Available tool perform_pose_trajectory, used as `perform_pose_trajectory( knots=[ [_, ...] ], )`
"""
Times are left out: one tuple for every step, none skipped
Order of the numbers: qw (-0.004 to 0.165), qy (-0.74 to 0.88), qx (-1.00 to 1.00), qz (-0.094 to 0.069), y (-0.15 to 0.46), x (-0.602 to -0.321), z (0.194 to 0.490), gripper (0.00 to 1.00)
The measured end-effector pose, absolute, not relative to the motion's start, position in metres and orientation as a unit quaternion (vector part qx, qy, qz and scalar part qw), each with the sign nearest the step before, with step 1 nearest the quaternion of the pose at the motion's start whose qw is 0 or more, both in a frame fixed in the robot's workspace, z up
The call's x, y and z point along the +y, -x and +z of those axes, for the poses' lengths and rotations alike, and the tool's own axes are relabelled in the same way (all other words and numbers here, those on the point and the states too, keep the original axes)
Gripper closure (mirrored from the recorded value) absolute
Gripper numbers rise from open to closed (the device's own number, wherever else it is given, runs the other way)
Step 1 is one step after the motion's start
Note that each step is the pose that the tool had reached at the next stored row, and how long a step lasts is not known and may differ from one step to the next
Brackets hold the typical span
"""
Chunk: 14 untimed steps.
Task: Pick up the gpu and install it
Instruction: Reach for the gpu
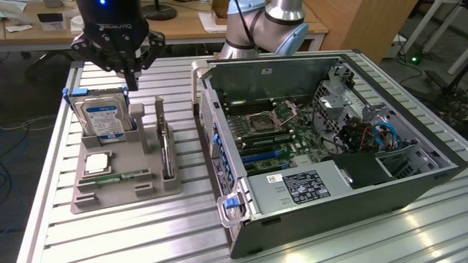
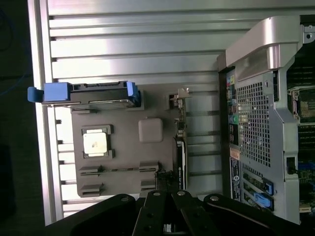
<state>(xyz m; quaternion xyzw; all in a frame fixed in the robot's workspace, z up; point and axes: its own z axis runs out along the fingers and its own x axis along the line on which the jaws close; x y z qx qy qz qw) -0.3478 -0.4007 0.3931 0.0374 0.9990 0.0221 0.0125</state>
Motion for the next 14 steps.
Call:
perform_pose_trajectory(
  knots=[
    [0.013,-0.037,0.999,0.022,0.349,-0.401,0.393,0.90],
    [0.013,-0.037,0.999,0.022,0.350,-0.401,0.393,0.90],
    [0.013,-0.037,0.999,0.022,0.350,-0.401,0.393,0.90],
    [0.013,-0.037,0.999,0.022,0.350,-0.401,0.393,0.90],
    [0.012,-0.037,0.999,0.022,0.350,-0.401,0.393,0.90],
    [0.012,-0.037,0.999,0.022,0.350,-0.401,0.393,0.90],
    [0.012,-0.037,0.999,0.022,0.349,-0.401,0.393,0.90],
    [0.012,-0.037,0.999,0.022,0.348,-0.401,0.393,0.90],
    [0.012,-0.037,0.999,0.022,0.345,-0.401,0.392,0.90],
    [0.012,-0.037,0.999,0.022,0.342,-0.401,0.392,0.90],
    [0.012,-0.037,0.999,0.022,0.337,-0.401,0.391,0.90],
    [0.012,-0.037,0.999,0.022,0.332,-0.401,0.390,0.90],
    [0.012,-0.037,0.999,0.022,0.328,-0.401,0.389,0.90],
    [0.012,-0.037,0.999,0.022,0.325,-0.401,0.389,0.90]
  ],
)
